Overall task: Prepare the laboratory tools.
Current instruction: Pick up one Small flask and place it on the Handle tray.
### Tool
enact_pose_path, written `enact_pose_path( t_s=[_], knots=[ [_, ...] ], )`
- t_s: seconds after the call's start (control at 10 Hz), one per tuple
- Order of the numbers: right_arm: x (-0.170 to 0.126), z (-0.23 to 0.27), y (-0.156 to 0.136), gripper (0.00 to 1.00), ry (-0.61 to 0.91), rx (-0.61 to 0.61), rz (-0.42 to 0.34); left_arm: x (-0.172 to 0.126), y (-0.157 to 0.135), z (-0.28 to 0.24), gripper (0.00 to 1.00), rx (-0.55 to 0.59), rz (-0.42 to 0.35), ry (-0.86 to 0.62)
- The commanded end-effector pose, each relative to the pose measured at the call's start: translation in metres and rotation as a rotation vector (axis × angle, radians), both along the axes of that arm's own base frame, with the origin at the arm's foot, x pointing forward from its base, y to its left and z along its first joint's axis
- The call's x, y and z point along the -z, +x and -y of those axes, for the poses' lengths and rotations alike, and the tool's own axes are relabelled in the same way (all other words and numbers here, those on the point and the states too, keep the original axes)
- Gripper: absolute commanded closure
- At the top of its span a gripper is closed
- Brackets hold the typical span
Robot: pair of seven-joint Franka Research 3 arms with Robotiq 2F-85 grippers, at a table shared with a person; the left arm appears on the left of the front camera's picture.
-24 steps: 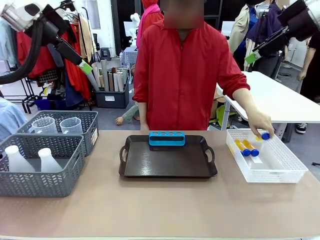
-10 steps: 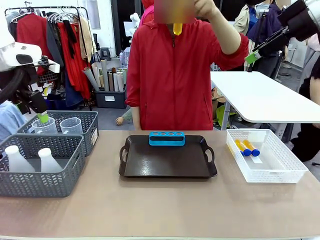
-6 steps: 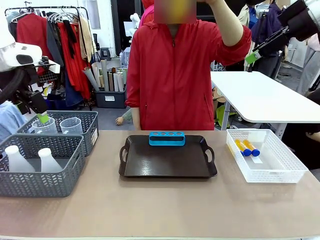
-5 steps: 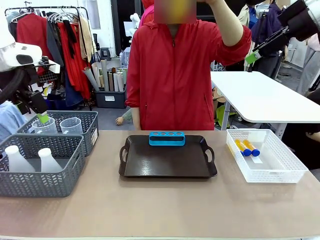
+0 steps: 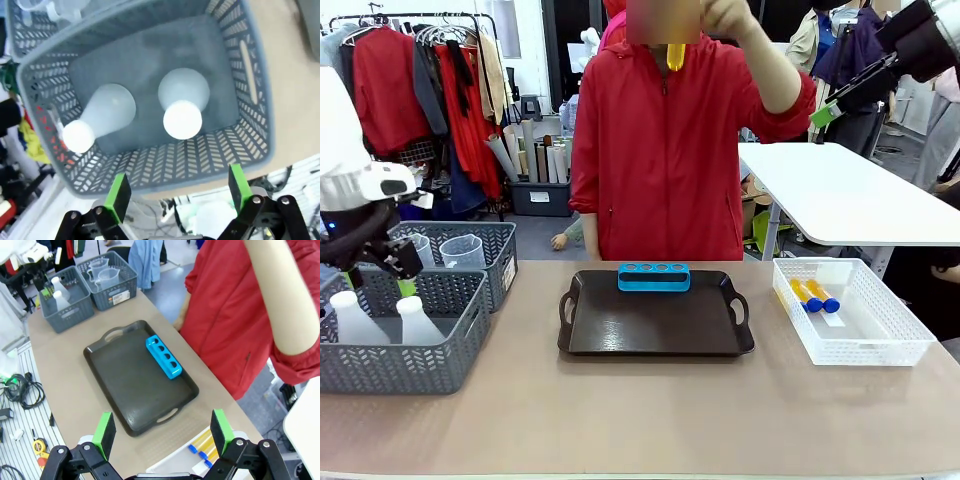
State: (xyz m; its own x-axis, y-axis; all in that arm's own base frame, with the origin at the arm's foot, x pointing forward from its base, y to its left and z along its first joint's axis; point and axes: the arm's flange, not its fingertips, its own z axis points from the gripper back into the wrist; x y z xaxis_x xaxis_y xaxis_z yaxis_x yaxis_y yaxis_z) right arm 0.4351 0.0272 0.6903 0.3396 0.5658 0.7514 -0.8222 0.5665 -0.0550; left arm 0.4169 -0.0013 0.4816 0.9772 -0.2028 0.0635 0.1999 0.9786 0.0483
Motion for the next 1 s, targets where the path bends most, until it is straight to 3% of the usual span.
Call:
enact_pose_path(
  t_s=[0.0,0.4,0.9],
  knots=[
    [-0.001,0.0,0.0,0.0,0.003,-0.003,0.006,0.005,0.003,0.003,0.0,-0.025,0.038,-0.008],
    [-0.001,0.0,0.0,0.0,0.003,-0.003,0.006,0.03,0.009,-0.003,0.0,-0.054,0.08,-0.031],
    [-0.001,0.0,0.0,0.0,0.003,-0.003,0.006,0.047,0.017,0.001,0.0,-0.035,0.072,-0.031]
  ],
)
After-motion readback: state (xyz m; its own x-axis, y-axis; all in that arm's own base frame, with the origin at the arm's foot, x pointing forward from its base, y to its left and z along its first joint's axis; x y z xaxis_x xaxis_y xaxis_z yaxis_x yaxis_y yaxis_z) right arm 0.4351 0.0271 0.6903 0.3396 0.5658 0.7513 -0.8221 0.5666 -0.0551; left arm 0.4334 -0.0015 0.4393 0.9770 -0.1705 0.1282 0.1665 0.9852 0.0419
